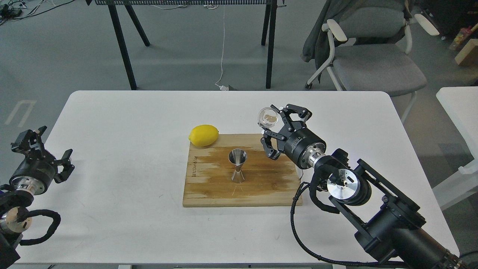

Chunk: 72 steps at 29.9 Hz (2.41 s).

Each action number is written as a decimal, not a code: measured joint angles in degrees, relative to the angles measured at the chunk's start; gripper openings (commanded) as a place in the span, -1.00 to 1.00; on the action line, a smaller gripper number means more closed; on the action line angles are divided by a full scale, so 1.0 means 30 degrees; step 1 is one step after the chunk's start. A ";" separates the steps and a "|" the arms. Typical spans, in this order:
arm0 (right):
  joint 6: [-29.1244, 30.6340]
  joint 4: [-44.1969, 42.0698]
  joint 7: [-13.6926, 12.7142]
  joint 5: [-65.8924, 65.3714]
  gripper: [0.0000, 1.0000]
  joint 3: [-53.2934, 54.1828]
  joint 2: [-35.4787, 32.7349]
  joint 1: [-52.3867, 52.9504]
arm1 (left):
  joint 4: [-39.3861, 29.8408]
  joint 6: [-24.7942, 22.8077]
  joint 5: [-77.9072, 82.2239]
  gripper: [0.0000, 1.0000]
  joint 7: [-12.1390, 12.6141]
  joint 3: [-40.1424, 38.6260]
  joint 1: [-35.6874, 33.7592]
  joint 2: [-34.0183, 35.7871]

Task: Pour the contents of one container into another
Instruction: 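Lift the clear glass with the right gripper and bring it over the jigger, then tilt the clear glass with the right gripper to pour into the jigger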

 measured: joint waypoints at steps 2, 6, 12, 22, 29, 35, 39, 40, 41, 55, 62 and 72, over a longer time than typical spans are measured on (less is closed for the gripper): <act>-0.0006 0.0000 0.0001 -0.0734 -0.11 -0.0616 0.0050 0.0389 | 0.0000 0.0000 0.0006 0.98 0.0000 0.0003 0.0000 0.0001; -0.0061 -0.0052 0.0016 -0.2542 -0.10 -0.1958 0.0154 0.1126 | 0.0000 0.0000 0.0026 0.98 0.0000 0.0027 0.0000 0.0003; -0.0418 -0.0110 0.0026 -0.4269 -0.09 -0.3357 0.0313 0.1785 | 0.0001 0.0000 0.0030 0.98 0.0000 0.0029 0.0000 -0.0096; -0.0621 -0.0047 -0.0025 -0.5008 -0.09 -0.3768 -0.0302 0.1906 | 0.0320 -0.0001 0.0031 0.98 0.0000 0.0029 0.0005 -0.0236; -0.0545 0.0390 -0.0082 -0.5014 -0.09 -0.3785 -0.1141 0.1768 | 0.0325 0.0000 0.0031 0.98 0.0000 0.0029 0.0005 -0.0253; -0.0465 0.0617 -0.0117 -0.5031 -0.09 -0.3823 -0.1580 0.1625 | 0.0324 -0.0001 0.0031 0.98 0.0000 0.0072 0.0005 -0.0435; -0.0421 0.0631 -0.0118 -0.5092 -0.08 -0.4096 -0.1651 0.1622 | 0.0326 -0.0001 0.0031 0.98 0.0000 0.0086 0.0004 -0.0493; -0.0416 0.0631 -0.0119 -0.5198 -0.08 -0.4210 -0.1654 0.1632 | 0.0326 -0.0001 0.0031 0.98 0.0000 0.0087 0.0003 -0.0497; -0.0415 0.0627 -0.0119 -0.5343 -0.08 -0.4326 -0.1656 0.1642 | 0.0326 0.0000 0.0031 0.98 0.0000 0.0087 0.0000 -0.0498; -0.0405 0.0561 -0.0149 -0.5837 -0.08 -0.4800 -0.1658 0.1706 | 0.0351 -0.0001 0.0037 0.98 0.0000 0.0083 -0.0030 -0.0501; -0.0363 0.0506 -0.0175 -0.6419 -0.07 -0.5256 -0.1678 0.1744 | 0.0354 0.0000 0.0044 0.98 0.0000 0.0085 -0.0020 -0.0528; -0.0360 0.0410 -0.0149 -0.6666 -0.07 -0.5356 -0.1633 0.1744 | 0.0353 0.0000 0.0053 0.98 0.0000 0.0088 -0.0001 -0.0530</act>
